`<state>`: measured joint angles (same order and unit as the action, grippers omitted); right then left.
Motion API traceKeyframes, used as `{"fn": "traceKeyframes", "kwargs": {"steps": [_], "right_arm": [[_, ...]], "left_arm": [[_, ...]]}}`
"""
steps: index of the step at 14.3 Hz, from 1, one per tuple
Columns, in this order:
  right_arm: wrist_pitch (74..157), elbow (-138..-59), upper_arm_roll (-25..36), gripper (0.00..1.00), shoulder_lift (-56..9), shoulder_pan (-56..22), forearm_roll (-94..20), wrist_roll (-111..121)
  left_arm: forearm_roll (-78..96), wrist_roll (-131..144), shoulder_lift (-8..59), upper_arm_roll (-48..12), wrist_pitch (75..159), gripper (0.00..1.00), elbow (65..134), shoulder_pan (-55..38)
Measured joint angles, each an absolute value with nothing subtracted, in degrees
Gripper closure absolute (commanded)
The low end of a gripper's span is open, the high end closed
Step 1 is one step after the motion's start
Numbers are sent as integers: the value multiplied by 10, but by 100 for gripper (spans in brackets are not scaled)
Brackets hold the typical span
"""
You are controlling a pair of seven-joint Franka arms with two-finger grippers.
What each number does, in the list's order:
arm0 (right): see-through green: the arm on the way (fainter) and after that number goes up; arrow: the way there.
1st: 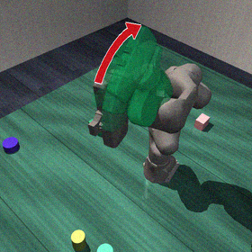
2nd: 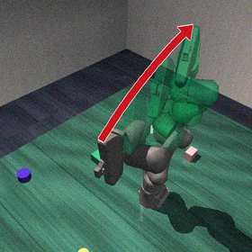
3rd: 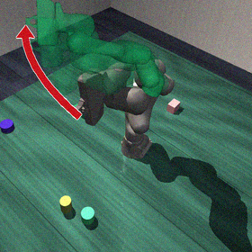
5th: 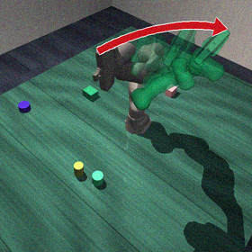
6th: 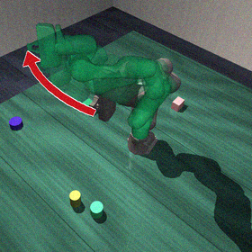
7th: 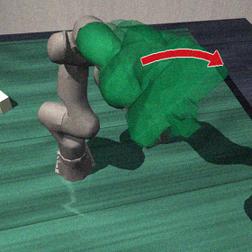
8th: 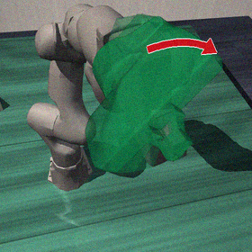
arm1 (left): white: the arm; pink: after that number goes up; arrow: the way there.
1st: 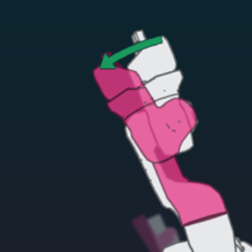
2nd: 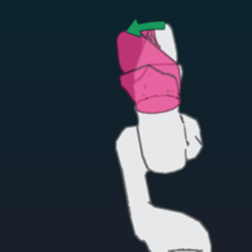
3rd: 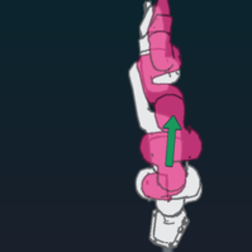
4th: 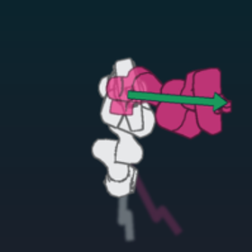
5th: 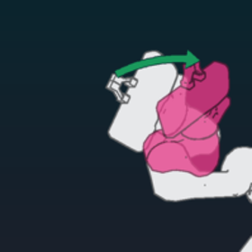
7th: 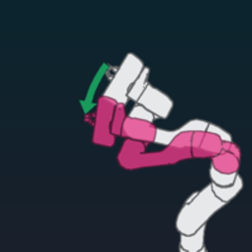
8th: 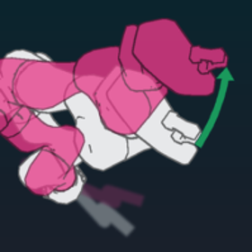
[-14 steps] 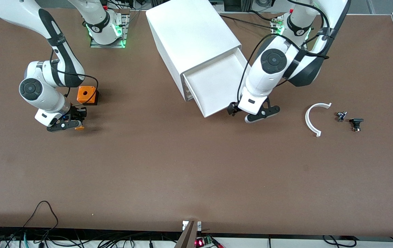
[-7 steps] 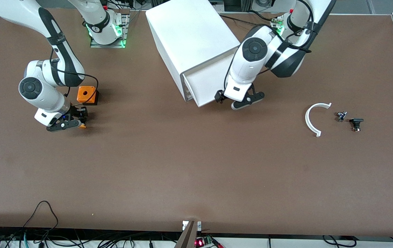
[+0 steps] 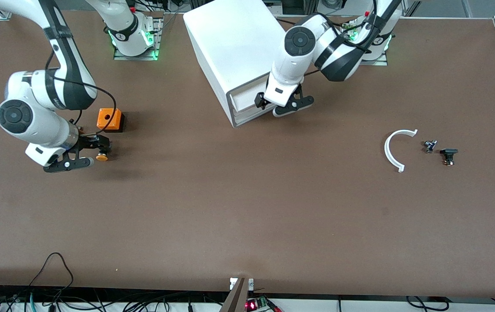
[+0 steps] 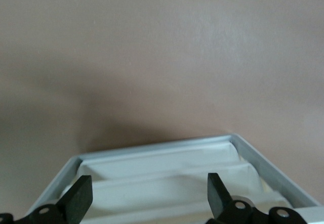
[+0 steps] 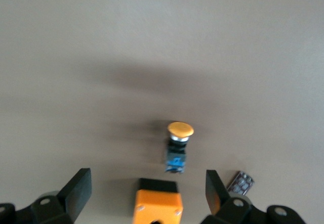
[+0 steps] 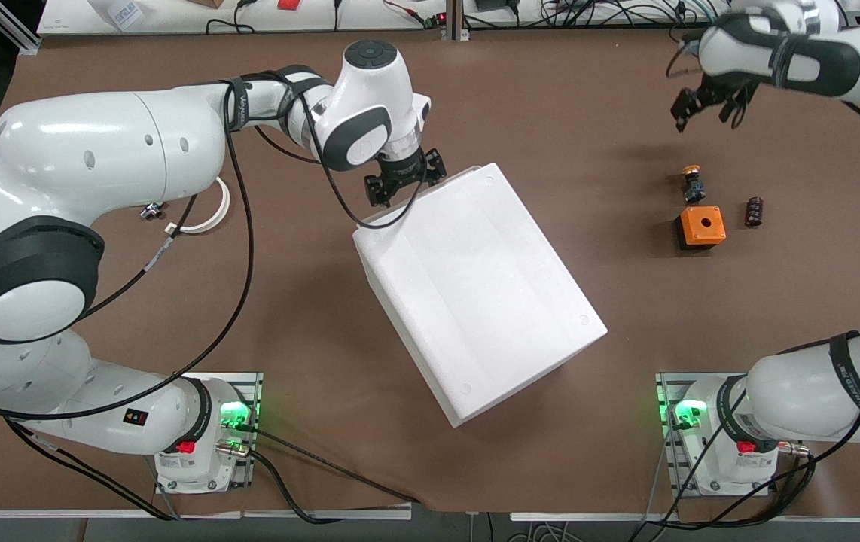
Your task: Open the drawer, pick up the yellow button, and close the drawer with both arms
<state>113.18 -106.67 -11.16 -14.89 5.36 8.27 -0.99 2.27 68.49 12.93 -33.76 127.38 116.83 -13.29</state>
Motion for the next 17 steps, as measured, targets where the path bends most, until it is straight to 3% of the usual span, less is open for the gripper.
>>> {"fn": "traceKeyframes", "kwargs": {"steps": [5,10,13,17], "right_arm": [[962,-909,-170,0,-142,49,68,-98],[902,-816,-171,0,-140,37,68,-108],[901,-799,-115,0,-135,37,68,-109],[917,-796,-26,0,-128,36,65,-58]], "left_arm": [[29,705,122,-372,1275,0,1184,-132],[32,705,121,-375,1275,0,1188,-125],[32,704,116,-361,1297,0,1185,-92],[32,647,100,-256,1304,0,1149,-68]]}}
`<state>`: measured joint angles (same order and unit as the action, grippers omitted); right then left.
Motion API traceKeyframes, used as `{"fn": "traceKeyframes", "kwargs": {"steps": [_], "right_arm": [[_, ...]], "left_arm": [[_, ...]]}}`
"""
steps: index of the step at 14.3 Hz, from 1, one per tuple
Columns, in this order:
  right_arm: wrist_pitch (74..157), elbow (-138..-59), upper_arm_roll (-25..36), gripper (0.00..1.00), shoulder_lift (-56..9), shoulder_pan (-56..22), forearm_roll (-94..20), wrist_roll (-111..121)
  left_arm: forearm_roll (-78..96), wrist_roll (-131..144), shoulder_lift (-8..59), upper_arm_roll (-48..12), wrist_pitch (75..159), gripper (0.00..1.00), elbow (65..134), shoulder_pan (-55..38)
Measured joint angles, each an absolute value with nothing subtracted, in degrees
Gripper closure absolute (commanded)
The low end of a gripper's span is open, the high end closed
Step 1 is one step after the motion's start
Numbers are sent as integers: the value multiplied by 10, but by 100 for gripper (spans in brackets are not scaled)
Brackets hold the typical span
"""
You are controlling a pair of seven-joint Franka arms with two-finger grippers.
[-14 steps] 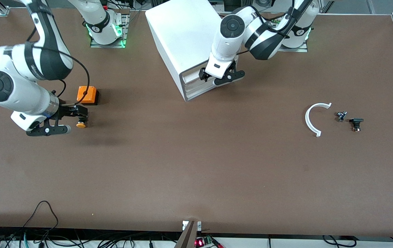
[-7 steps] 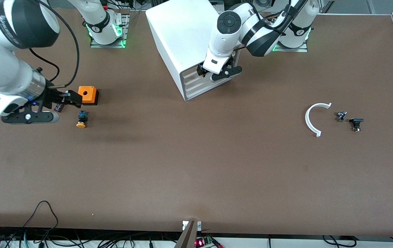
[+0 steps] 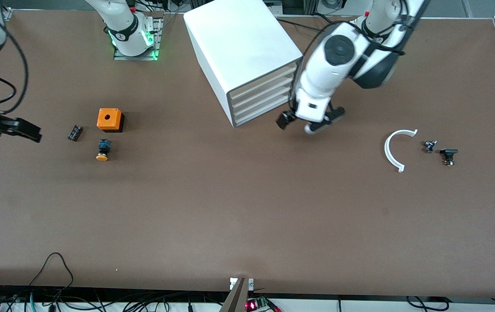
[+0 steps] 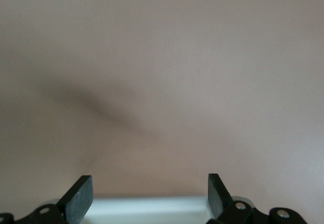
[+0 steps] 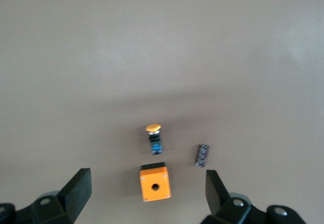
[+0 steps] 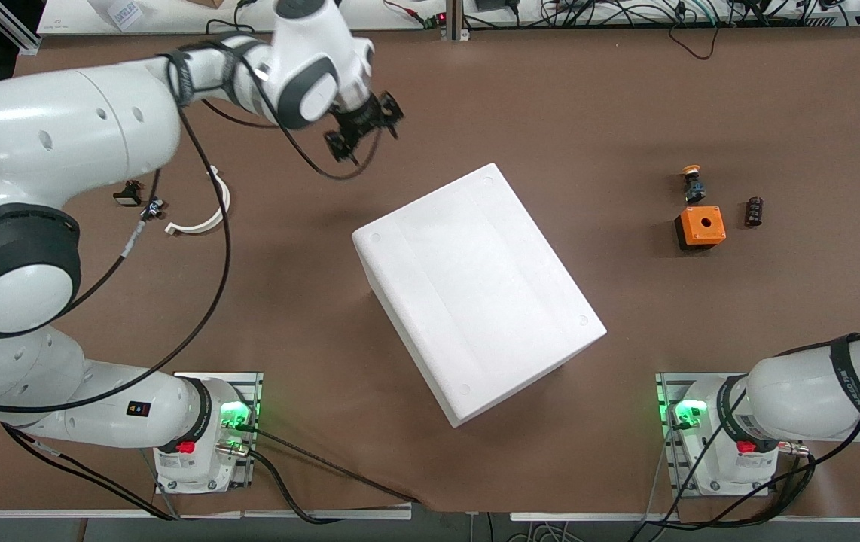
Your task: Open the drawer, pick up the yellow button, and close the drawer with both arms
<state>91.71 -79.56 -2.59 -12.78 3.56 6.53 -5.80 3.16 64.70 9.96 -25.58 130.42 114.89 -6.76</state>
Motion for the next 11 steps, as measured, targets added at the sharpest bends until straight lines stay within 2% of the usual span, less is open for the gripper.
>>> {"fn": "traceKeyframes", "kwargs": {"steps": [4,9,11], "right_arm": [[923,-796,41,0,-123,2,52,-33],[922,-796,87,0,-111,-38,44,-17],[913,-796,93,0,-104,-42,38,-16]], "left_arm": [[34,470,78,-139,1282,0,1119,-59],[35,238,16,-33,1100,0,1043,-56],[35,155,3,2,1051,0,1010,-56]]}}
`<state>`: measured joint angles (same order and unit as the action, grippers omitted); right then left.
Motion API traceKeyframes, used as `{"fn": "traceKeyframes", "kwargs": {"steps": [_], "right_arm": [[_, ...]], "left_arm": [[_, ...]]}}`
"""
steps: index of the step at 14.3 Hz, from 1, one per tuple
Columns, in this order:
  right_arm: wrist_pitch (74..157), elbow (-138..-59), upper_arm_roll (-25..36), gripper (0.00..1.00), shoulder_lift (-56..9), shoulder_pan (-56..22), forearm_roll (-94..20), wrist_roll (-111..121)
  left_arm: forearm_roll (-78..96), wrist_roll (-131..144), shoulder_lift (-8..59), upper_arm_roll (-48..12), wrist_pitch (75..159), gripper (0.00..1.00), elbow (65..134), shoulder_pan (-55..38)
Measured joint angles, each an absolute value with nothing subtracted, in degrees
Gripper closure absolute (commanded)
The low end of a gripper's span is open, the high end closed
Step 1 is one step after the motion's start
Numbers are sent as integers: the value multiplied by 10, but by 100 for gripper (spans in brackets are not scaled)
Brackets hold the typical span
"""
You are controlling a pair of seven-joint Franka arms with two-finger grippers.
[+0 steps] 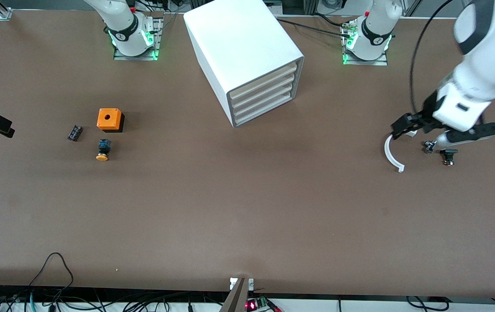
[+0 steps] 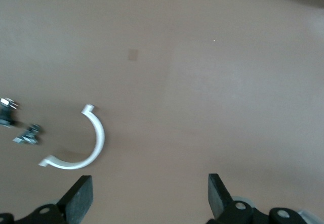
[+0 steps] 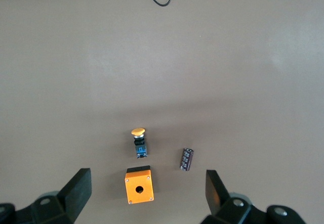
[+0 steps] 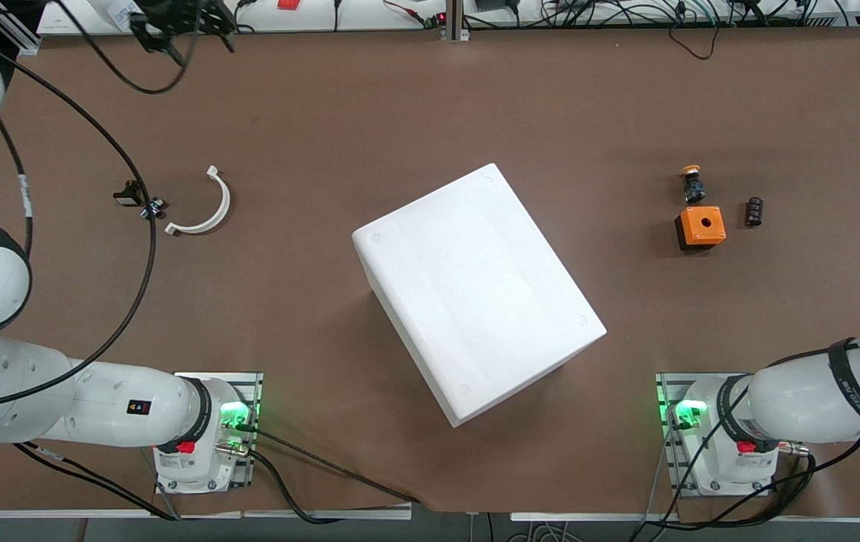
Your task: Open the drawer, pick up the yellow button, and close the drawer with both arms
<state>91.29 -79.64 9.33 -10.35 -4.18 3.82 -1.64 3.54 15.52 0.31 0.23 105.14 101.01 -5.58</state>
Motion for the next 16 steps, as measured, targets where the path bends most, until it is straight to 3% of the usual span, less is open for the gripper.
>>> {"fn": "traceKeyframes", "kwargs": {"steps": [4,13,16], "right_arm": [[863,-816,94,0,-80,-43,34,-12],[944,-964,96,0,26,-44,34,-9],[931,-997,96,0,57,-44,34,-8]], "left_arm": [[26,47,-12,23,995,0,976,-51],[11,26,-20,19,941,0,960,-53],[11,26,-18,19,941,0,960,-53]]}}
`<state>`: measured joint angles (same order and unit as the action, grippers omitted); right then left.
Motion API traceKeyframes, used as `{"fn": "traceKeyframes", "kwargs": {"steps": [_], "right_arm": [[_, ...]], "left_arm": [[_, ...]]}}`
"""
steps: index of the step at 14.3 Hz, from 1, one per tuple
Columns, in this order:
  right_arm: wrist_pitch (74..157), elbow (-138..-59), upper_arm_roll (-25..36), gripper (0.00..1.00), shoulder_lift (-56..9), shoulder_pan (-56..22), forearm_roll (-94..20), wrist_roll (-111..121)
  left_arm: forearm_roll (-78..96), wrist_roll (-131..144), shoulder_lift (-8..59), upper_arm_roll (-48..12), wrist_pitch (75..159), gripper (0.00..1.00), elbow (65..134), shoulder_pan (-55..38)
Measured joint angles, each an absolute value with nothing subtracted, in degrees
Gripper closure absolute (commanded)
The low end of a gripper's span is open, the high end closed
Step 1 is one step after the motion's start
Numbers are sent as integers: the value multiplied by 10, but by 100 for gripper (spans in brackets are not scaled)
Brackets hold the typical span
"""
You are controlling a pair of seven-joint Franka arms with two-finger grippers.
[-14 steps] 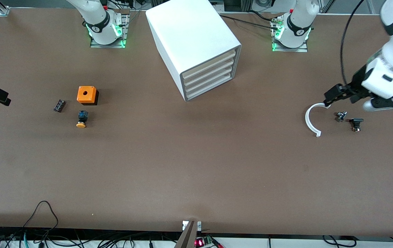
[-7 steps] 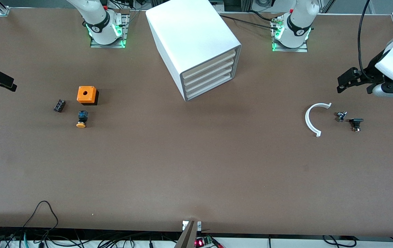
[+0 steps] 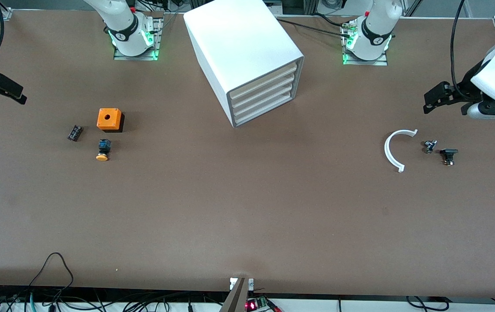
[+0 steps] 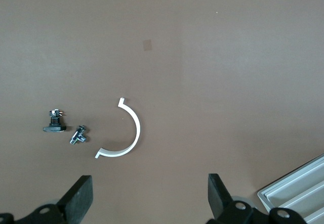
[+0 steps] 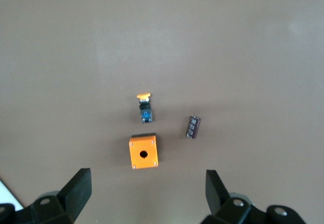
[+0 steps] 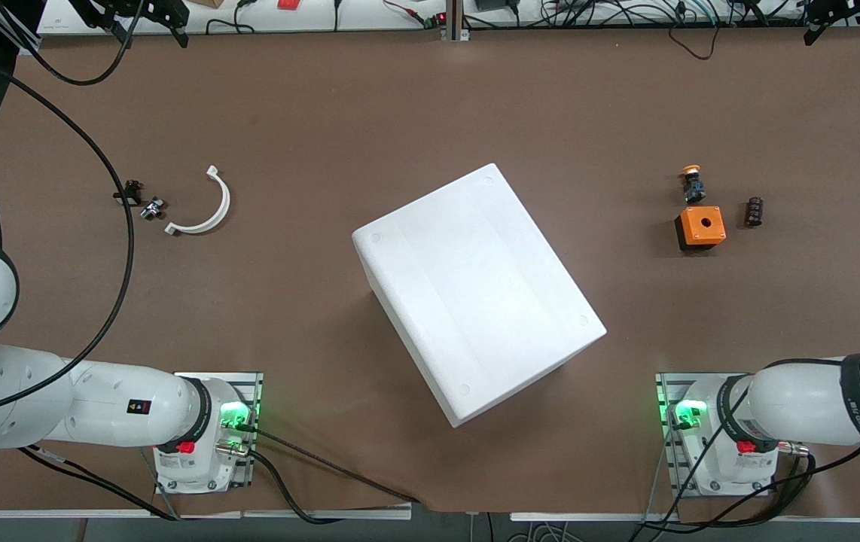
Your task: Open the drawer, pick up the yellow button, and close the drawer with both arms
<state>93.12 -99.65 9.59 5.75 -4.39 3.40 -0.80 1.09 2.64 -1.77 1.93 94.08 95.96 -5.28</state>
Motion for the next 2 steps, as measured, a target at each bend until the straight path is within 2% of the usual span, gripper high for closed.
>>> {"fn": "traceKeyframes", "kwargs": {"steps": [2], "right_arm": [[915,-997,96,0,74,-46,34,-7]], "left_arm": [[11,26,-18,19,941,0,959,-53]]}}
